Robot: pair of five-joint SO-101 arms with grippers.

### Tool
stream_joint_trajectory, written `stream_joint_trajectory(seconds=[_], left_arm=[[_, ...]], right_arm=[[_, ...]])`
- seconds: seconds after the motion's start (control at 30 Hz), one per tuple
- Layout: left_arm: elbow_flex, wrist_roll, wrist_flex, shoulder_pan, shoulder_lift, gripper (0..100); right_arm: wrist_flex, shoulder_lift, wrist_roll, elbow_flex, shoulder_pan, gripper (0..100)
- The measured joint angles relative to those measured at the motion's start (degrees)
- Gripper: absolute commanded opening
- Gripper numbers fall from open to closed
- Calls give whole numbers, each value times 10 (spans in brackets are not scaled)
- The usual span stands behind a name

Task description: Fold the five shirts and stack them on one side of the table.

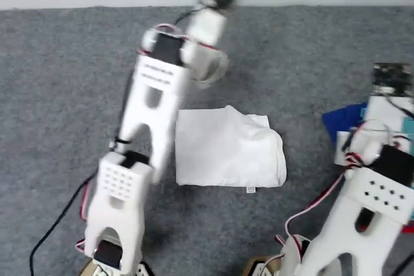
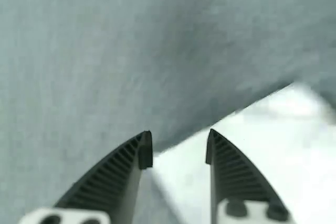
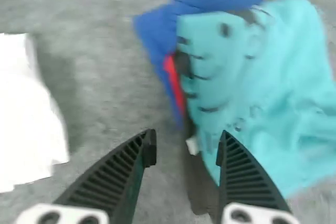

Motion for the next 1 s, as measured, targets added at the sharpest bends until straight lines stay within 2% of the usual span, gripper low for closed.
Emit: stream_joint_trajectory(seconds=[0.07, 0.23, 0.47, 0.6, 0.7, 1.0], left_arm=[[76, 2, 0, -25, 0, 170], [213, -3, -37, -33, 4, 170], [239, -3, -99, -40, 50, 170], [239, -3, -116, -54, 75, 168], [239, 0, -116, -64, 78, 168], [242, -2, -104, -65, 52, 169]], right_arm=[[0, 0, 0, 7, -55, 198], [0, 0, 0, 25, -204, 198], [-3, 0, 26, 65, -339, 198], [-59, 0, 32, 125, -428, 198], [-130, 0, 32, 180, -455, 198], [-339, 11, 32, 265, -452, 197]])
